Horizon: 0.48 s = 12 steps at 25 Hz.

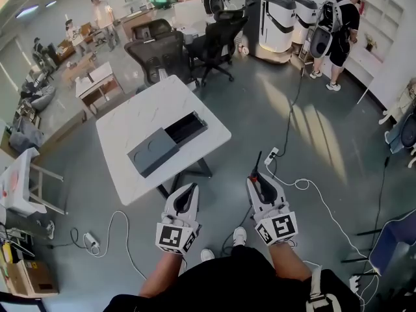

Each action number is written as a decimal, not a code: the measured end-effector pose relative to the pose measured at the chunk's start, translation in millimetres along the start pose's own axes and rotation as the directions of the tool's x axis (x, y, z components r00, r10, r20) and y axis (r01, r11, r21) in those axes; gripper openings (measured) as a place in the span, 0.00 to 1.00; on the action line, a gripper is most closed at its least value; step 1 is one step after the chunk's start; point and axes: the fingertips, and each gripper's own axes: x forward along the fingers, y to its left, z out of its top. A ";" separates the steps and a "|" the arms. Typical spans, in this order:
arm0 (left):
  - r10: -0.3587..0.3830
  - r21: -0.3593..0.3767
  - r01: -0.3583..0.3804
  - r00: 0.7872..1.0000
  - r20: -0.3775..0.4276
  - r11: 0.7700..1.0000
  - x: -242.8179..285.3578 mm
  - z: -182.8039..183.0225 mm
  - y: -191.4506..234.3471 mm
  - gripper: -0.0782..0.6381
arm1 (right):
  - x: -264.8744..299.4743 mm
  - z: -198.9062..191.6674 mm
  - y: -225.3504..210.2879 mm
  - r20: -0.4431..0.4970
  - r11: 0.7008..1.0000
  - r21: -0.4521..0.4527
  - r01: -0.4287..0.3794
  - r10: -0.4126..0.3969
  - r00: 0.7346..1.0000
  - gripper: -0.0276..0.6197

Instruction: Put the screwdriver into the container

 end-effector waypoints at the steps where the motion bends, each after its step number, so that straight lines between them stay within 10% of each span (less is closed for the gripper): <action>1: 0.004 0.001 -0.004 1.000 -0.001 1.000 7.0 0.4 -2.3 0.12 | 2.5 -0.7 -7.3 0.001 1.000 0.006 -0.005 0.005 1.000 0.19; 12: 0.078 0.023 -0.077 0.997 -0.021 0.997 64.5 2.0 -17.1 0.12 | 30.6 -6.1 -69.9 -0.005 0.995 0.047 -0.086 0.087 0.996 0.19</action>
